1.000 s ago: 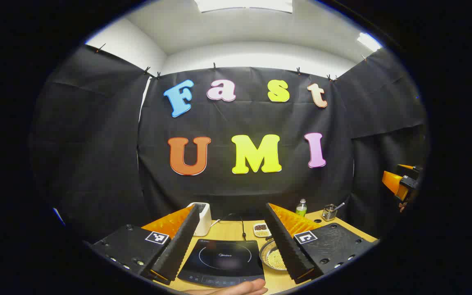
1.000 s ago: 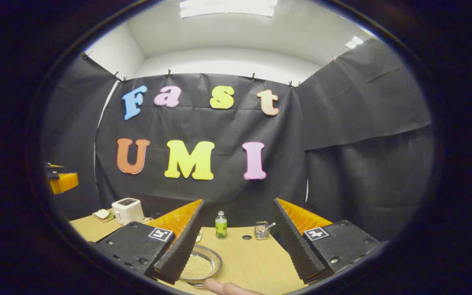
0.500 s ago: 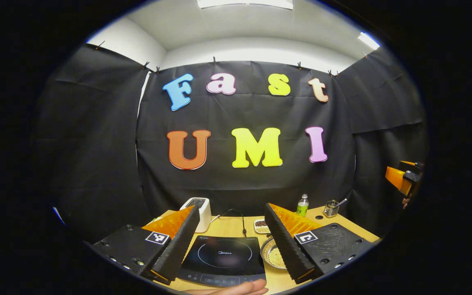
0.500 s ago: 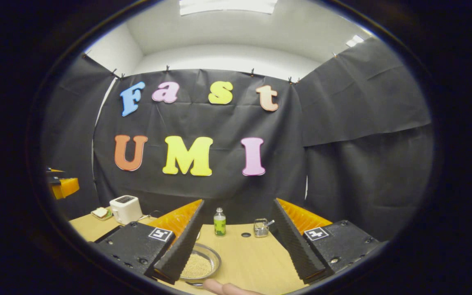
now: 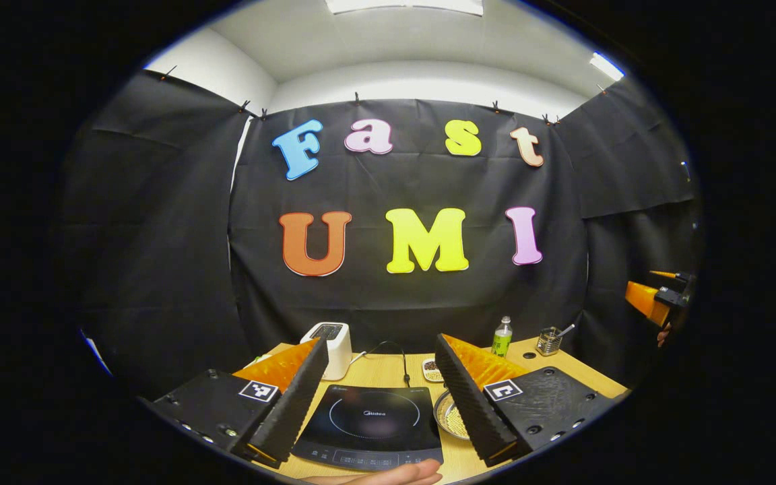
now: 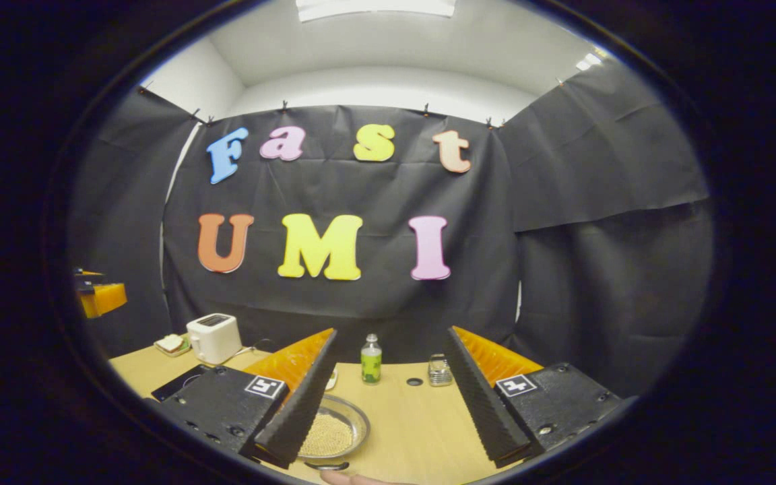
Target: First push the handle of the pot to place it horizontally, then grasp the pot with both hands and set it on the induction cooktop.
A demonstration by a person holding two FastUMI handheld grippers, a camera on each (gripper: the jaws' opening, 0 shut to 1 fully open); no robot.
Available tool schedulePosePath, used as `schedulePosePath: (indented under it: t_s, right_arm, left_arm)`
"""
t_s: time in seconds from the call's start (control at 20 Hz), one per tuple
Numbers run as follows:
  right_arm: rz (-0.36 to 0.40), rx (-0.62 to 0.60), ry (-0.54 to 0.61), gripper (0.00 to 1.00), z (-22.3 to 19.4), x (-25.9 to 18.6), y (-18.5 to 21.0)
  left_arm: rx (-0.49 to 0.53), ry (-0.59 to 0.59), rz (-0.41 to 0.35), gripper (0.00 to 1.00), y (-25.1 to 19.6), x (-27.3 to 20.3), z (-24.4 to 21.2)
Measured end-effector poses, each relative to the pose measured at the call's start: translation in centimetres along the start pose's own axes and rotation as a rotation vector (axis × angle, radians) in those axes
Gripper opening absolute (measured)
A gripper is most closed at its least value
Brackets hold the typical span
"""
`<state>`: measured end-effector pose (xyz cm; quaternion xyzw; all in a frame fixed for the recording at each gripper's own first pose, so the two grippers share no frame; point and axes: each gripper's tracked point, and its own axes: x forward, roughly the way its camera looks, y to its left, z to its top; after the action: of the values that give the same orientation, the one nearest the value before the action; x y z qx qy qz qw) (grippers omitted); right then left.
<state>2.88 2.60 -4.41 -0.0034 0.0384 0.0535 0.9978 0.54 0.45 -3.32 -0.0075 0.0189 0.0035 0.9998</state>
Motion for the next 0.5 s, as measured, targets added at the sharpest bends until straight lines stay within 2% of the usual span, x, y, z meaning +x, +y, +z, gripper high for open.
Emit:
schedulePosePath:
  t_s: [0.1, 0.15, 0.2, 0.25, 0.3, 0.35, 0.4, 0.45, 0.5]
  right_arm:
    - [0.06, -0.01, 0.044, 0.88, -1.6, 0.6, 1.4]
    - [0.1, -0.01, 0.065, 0.88, -2.3, 0.7, 2.7]
    - [0.132, -0.012, 0.091, 0.8, -3.2, 0.9, 3.7]
    - [0.163, -0.015, 0.117, 0.77, -4.2, 1.1, 4.3]
    - [0.194, -0.021, 0.14, 0.66, -5.0, 1.2, 5.2]
    - [0.216, -0.023, 0.156, 0.63, -5.6, 1.1, 5.8]
    - [0.237, -0.024, 0.164, 0.51, -6.0, 1.0, 6.4]
    - [0.24, -0.028, 0.171, 0.46, -6.7, 1.2, 6.6]
    - [0.246, -0.033, 0.179, 0.27, -7.2, 1.5, 6.8]
  left_arm:
    - [-0.002, 0.008, -0.004, 0.95, -0.2, -0.1, -0.6]
    - [-0.008, 0.022, -0.007, 0.95, -0.4, -0.1, -1.1]
    - [-0.008, 0.033, -0.013, 0.95, -0.6, -0.2, -1.7]
    - [-0.005, 0.038, -0.015, 0.95, -0.7, -0.1, -1.9]
    - [0.003, 0.041, -0.02, 0.95, -0.8, -0.1, -2.1]
    - [0.01, 0.043, -0.027, 0.95, -1.0, 0.0, -2.3]
    - [0.013, 0.047, -0.027, 0.95, -0.9, -0.1, -2.6]
    - [0.011, 0.046, -0.026, 0.95, -0.9, -0.2, -2.7]
    - [0.007, 0.041, -0.023, 0.95, -0.9, -0.2, -2.7]
